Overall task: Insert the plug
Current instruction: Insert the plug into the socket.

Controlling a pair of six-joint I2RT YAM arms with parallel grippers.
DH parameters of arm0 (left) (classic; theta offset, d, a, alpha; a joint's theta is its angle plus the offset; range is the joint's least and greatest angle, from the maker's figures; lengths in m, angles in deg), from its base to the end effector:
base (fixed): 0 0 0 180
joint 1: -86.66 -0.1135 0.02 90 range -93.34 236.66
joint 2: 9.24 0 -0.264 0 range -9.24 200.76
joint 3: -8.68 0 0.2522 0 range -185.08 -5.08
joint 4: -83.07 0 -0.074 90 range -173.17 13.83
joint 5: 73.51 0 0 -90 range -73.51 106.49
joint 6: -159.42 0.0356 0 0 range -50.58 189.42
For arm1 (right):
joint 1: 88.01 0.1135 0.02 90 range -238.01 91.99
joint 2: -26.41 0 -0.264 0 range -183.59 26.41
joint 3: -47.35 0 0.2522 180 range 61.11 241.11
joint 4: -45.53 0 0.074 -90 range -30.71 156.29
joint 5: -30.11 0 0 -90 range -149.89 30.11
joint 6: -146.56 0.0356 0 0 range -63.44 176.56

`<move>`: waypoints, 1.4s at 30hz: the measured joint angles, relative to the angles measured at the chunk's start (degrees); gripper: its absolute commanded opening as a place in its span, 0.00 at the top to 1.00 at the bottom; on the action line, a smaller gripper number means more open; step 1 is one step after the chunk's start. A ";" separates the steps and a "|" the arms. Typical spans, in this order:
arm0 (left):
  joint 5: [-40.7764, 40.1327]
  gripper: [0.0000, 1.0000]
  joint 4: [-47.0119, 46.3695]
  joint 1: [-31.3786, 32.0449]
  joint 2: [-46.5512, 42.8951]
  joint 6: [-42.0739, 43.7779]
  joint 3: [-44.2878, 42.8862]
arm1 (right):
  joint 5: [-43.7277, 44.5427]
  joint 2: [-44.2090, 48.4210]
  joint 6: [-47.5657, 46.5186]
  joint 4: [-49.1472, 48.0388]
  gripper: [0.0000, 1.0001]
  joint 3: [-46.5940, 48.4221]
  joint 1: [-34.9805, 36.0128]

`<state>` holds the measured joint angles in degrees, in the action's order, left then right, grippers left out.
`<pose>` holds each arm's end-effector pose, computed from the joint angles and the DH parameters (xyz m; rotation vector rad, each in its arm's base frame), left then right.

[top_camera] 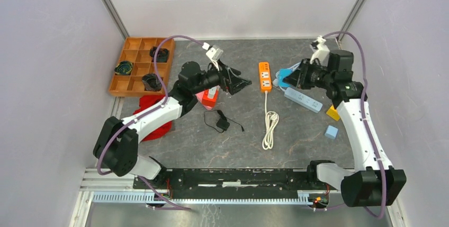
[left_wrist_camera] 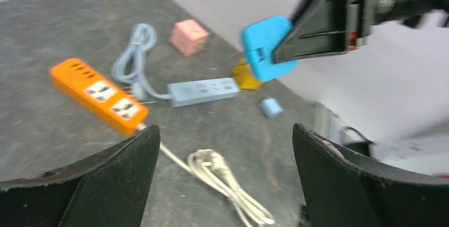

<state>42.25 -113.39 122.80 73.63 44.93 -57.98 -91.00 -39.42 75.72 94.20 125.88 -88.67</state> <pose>0.2618 -0.2103 0.3055 0.5448 1.6042 -1.1630 0.2427 0.0156 0.3484 0.0703 2.1985 0.7768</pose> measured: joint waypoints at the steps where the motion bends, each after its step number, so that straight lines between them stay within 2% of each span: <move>1: 4.09 0.00 -0.42 -1.20 -0.02 -2.29 -0.76 | -2.40 0.37 -0.59 -1.64 1.00 0.00 1.60; 7: 21.57 0.00 -0.20 -1.60 -0.07 -7.02 -4.74 | -16.92 0.98 -1.16 -11.69 1.00 -3.37 12.35; 10: 26.95 0.00 -0.79 -1.66 -0.52 -7.43 -5.14 | -22.88 2.97 1.01 -17.38 1.00 -6.21 13.31; 15: 32.92 0.00 -2.43 -1.68 -0.63 -8.52 -5.16 | -28.11 5.97 3.74 -24.00 1.00 -6.78 13.88; 19: 34.93 0.00 -3.80 -1.68 -0.59 -10.67 -5.22 | -30.53 7.39 6.34 -28.70 1.00 -6.80 14.51; 22: 36.41 0.00 -9.42 -1.68 0.39 -15.89 -5.22 | -31.67 8.39 8.09 -31.76 1.00 -6.86 14.56; 24: 37.00 0.01 -16.74 -1.68 1.44 -21.88 -5.01 | -32.00 9.03 9.09 -33.22 1.00 -6.88 14.58; 29: 37.40 0.10 -42.21 -1.68 5.73 -41.11 -4.09 | -32.30 9.92 11.10 -35.45 1.00 -6.91 15.08; 31: 37.40 0.09 -47.78 -1.68 8.04 -47.84 -4.15 | -32.30 10.12 11.58 -35.80 1.00 -7.08 15.21; 35: 37.24 0.10 -51.43 -1.68 11.69 -55.12 -4.09 | -32.28 10.43 12.39 -36.17 1.00 -7.85 15.30; 42: 36.33 0.22 -54.21 -1.68 11.80 -58.64 -3.89 | -32.04 10.54 13.20 -36.17 1.00 -9.11 15.30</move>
<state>78.58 -167.60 121.11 85.43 -13.72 -61.87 -123.04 -28.88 88.92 58.03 116.77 -73.37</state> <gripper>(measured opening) 0.838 0.242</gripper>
